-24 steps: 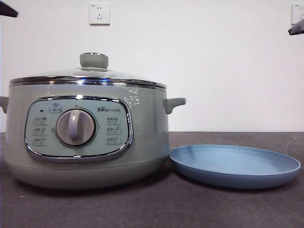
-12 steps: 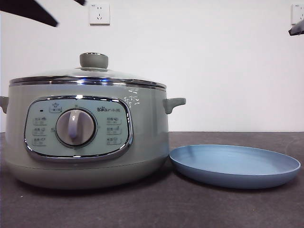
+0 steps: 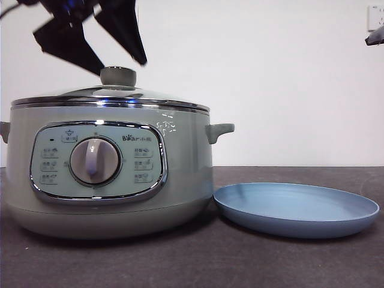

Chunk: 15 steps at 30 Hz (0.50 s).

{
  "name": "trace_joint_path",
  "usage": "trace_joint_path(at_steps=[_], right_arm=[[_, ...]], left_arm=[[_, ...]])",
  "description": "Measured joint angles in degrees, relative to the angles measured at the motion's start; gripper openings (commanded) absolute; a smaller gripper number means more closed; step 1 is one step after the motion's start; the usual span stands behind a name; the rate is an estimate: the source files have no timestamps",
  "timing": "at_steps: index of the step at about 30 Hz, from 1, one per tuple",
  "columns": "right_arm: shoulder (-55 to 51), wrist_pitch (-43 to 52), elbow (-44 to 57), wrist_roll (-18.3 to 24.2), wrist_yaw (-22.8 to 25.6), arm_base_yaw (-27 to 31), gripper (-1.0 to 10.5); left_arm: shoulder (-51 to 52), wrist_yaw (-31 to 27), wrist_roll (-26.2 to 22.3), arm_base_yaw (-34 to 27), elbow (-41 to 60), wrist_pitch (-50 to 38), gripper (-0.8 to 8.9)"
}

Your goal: Take the pumpkin out from the steamer,put the pumpkin in the blue plate,close the lid

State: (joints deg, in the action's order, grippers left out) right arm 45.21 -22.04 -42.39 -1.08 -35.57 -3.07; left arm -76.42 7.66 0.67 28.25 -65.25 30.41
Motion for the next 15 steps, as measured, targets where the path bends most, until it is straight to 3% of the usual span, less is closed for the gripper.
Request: trace_joint_path(at_steps=[8,9,13,15], right_arm=[[0.0,-0.2,0.0,0.0,0.0,0.0,5.4],[0.0,-0.2,0.0,0.0,0.0,0.0,5.4],[0.0,-0.2,0.0,0.0,0.0,0.0,5.3],[0.0,-0.2,0.0,0.0,0.0,0.0,5.3]], left_arm=[[-1.6,-0.1,-0.3,0.3,0.0,-0.1,3.79],[-1.6,-0.1,-0.3,0.3,0.0,-0.1,3.31],[-1.7,-0.3,-0.5,0.4,0.0,0.0,-0.23],[-1.7,-0.7,-1.0,0.4,0.0,0.0,-0.08]])
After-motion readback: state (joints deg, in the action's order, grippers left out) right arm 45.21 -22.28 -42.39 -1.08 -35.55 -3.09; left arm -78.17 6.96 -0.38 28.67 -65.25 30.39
